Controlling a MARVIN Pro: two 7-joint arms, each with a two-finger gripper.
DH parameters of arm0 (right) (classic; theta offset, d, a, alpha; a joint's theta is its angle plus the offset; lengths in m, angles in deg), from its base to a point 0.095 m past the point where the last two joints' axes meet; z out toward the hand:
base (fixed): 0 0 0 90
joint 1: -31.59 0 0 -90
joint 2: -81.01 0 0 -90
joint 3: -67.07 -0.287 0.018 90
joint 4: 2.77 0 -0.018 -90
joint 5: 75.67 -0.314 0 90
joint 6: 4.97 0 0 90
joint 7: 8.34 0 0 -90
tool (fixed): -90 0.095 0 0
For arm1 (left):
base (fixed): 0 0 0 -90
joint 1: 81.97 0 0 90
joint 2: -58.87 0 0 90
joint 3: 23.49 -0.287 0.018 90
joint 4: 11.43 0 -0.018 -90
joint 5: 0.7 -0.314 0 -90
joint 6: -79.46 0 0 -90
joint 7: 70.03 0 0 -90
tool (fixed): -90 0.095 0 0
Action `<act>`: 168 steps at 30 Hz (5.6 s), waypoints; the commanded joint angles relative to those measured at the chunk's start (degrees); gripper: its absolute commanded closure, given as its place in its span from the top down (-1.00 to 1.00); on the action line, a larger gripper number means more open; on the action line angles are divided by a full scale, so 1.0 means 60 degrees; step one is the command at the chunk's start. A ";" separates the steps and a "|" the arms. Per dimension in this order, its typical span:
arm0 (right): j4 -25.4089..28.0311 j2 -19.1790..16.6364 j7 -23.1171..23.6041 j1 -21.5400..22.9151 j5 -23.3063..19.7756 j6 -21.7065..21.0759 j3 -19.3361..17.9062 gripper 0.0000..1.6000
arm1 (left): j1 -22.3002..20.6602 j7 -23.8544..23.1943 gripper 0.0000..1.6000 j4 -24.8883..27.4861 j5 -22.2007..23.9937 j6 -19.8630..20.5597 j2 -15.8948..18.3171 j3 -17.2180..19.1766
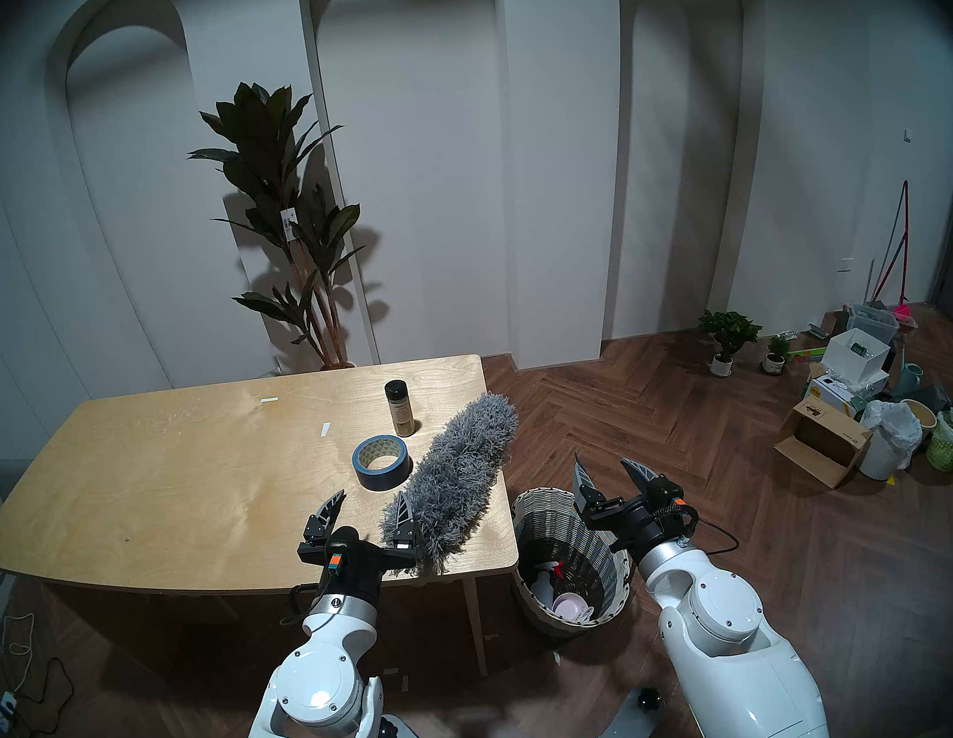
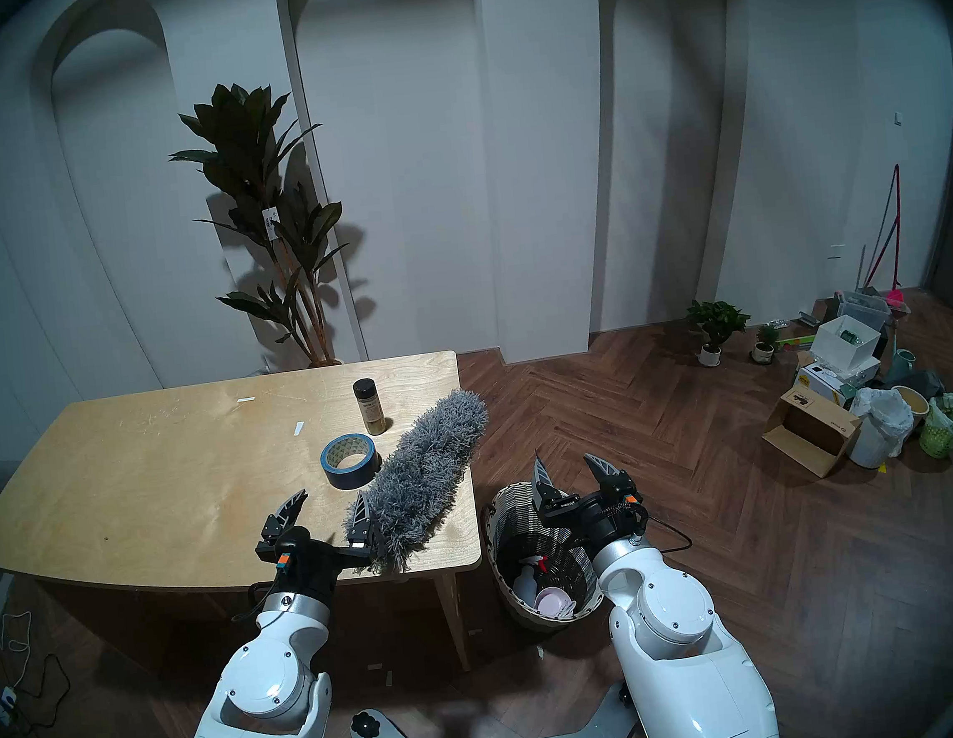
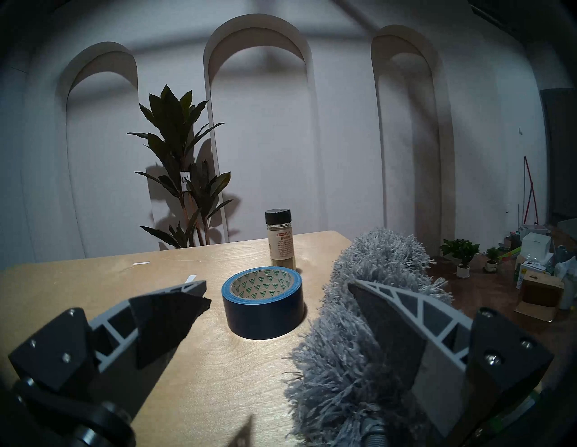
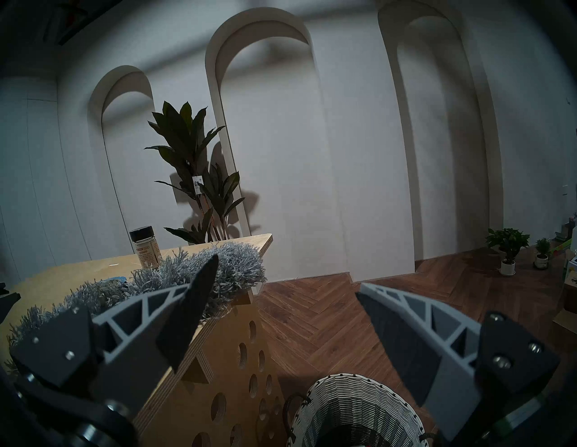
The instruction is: Load the items into the basket from the rear
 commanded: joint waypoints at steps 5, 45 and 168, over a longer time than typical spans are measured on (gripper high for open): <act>0.0047 -0.0100 -0.0098 0.0208 -0.0015 -0.0143 -0.0303 1.00 | 0.0252 -0.1682 1.00 0.1135 0.0236 0.0912 0.1055 -0.0342; 0.0047 -0.0075 0.0302 0.0376 -0.2021 -0.0347 -0.1978 1.00 | -0.2758 -0.1828 1.00 -0.1509 -0.1420 0.2638 0.0611 -0.1516; -0.2104 -0.1114 -0.1253 0.1534 -0.3374 -0.0420 -0.4494 1.00 | -1.0481 -0.1507 -1.00 -1.1696 -0.2612 0.3364 -0.3663 -0.2849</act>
